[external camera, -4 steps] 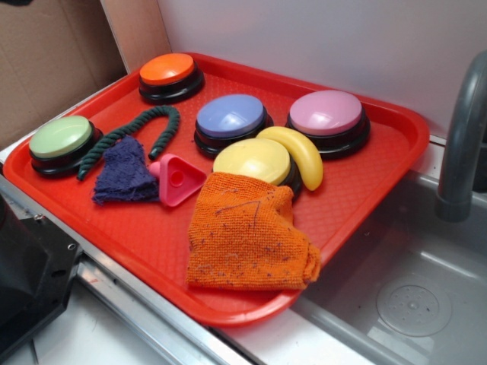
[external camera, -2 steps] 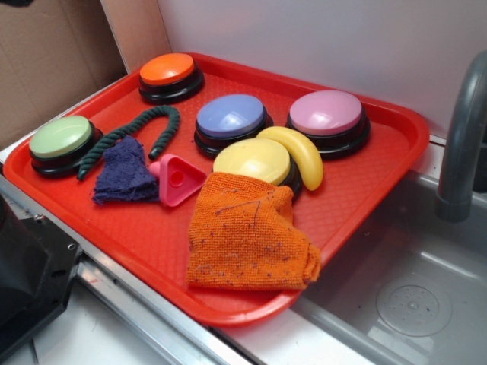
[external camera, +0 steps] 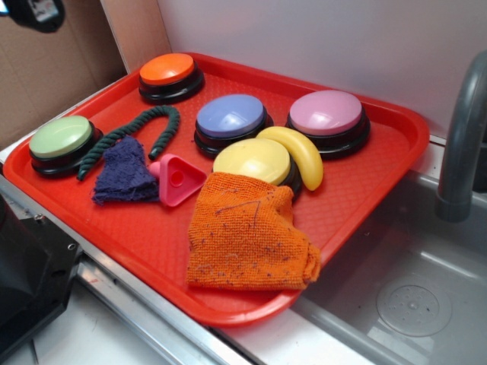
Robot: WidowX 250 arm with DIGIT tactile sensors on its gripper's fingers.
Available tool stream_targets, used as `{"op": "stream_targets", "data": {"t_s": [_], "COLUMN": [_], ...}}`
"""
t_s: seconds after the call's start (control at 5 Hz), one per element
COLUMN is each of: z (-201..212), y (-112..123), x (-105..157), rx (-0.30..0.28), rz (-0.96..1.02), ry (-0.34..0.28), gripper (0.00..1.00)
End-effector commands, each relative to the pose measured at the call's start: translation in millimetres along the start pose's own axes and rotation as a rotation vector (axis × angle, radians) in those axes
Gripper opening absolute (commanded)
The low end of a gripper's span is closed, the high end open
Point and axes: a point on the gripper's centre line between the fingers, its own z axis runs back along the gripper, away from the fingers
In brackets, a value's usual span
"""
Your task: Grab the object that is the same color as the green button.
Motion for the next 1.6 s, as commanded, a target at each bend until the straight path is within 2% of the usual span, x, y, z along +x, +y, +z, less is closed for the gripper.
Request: {"op": "stream_targets", "data": {"t_s": [0.0, 0.2, 0.4, 0.6, 1.0, 1.2, 1.4], "z": [-46, -82, -119, -141, -166, -174, -178], "y": [46, 69, 89, 101, 105, 104, 97], "x": [39, 57, 68, 73, 79, 81, 85], "rx": [0.024, 0.055, 0.005, 0.034, 0.105, 0.088, 0.101], "rz": [0.071, 0.135, 0.15, 0.163, 0.124, 0.084, 0.08], "ry": [-0.048, -0.062, -0.083, -0.058, -0.023, -0.022, -0.022], "gripper": [1.0, 1.0, 1.0, 1.0, 1.0, 1.0, 1.0]}}
